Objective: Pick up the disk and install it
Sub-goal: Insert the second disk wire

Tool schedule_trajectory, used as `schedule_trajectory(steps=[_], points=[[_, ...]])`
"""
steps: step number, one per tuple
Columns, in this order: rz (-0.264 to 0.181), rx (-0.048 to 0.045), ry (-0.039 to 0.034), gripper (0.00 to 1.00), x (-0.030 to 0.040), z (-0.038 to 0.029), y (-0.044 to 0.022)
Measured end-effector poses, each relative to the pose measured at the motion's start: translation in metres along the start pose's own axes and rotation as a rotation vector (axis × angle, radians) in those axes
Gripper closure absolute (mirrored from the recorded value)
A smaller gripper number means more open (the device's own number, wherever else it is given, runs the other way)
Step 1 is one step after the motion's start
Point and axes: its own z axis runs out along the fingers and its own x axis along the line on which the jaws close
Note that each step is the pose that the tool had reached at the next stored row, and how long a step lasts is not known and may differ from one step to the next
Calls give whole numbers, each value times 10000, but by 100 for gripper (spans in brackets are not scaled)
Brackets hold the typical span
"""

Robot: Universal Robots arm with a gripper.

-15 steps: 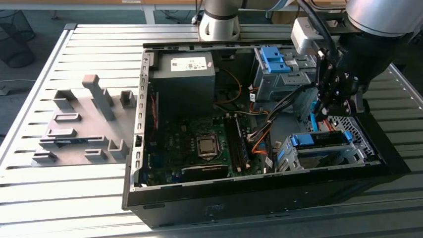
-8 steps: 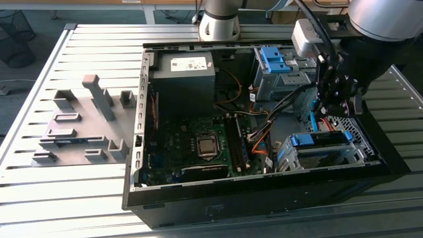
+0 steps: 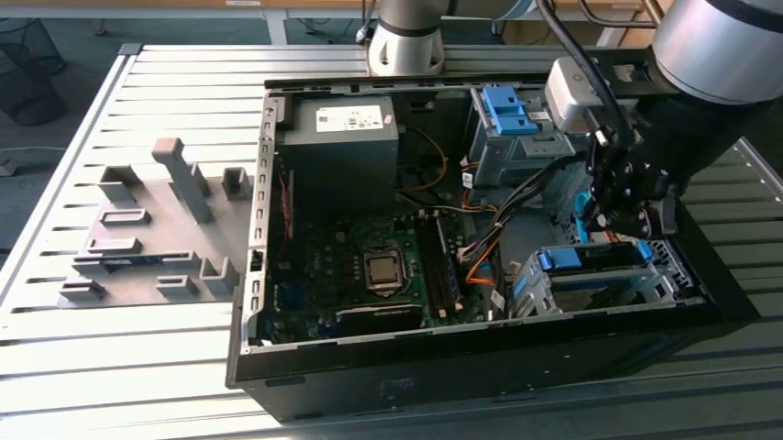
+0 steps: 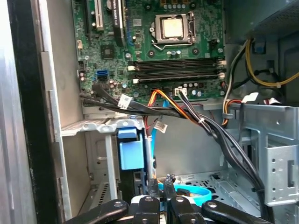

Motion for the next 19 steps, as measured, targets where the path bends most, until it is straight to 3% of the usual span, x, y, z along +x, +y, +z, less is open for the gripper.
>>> schedule_trajectory(steps=[3, 9, 19], points=[[-266, -5, -20, 84, 14, 19, 2], [-410, 104, -34, 84, 118, 49, 0], [-545, 120, -45, 84, 155, 91, 1]])
